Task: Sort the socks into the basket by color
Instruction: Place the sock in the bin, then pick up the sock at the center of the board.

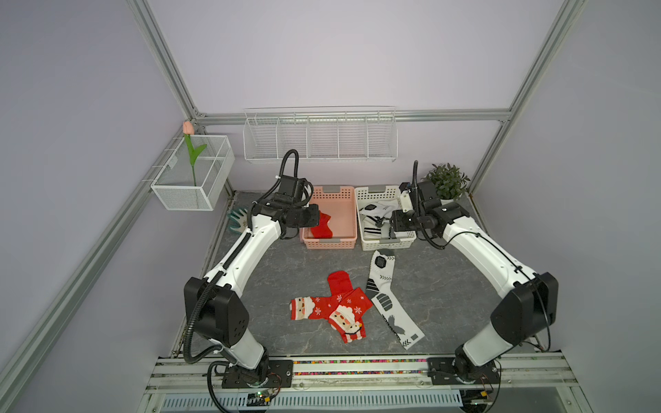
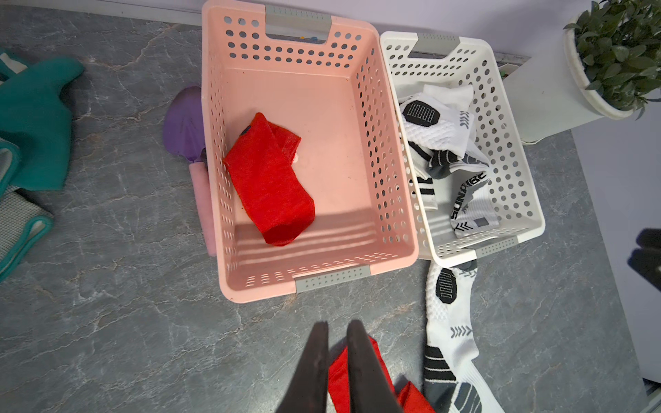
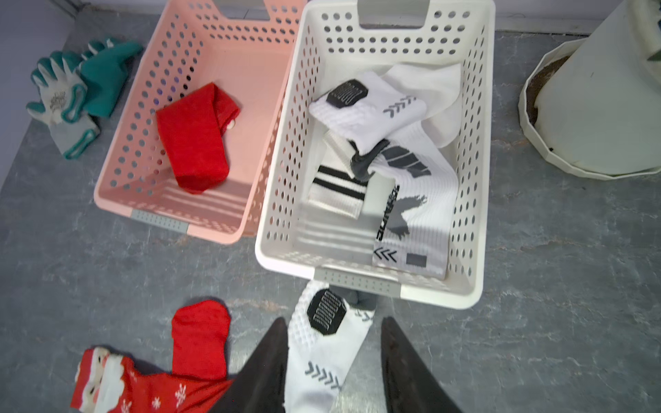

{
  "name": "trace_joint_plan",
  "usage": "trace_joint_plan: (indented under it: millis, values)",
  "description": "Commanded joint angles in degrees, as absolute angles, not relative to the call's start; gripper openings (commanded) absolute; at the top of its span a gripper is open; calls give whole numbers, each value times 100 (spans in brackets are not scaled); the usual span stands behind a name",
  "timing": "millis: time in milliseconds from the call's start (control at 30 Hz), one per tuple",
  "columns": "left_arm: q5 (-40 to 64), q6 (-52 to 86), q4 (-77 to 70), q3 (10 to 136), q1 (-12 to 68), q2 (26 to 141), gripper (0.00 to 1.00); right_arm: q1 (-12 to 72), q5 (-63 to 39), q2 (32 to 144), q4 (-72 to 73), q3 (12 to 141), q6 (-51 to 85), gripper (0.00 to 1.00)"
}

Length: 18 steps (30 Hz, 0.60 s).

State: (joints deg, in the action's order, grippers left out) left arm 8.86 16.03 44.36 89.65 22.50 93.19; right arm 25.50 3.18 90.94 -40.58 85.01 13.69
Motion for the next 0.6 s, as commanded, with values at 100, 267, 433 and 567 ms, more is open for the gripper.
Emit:
trace_joint_plan:
  millis: [100,267,433,567]
  values:
    - [888,1672,4360,8867,2219,9176,16,2939,710,8172,-4841,7863,1449,47]
    - [913,1684,4364,8863,2219,9192,16,3221,828,7410,-5131,7300,1794,48]
    - [928,1696,4344,8844,2217,9169,16,3451,973,6935,-5639,6857,2109,50]
    - [915,1695,4342,8842,2219,9132,16,3707,1025,6636,-5838,6572,2421,50]
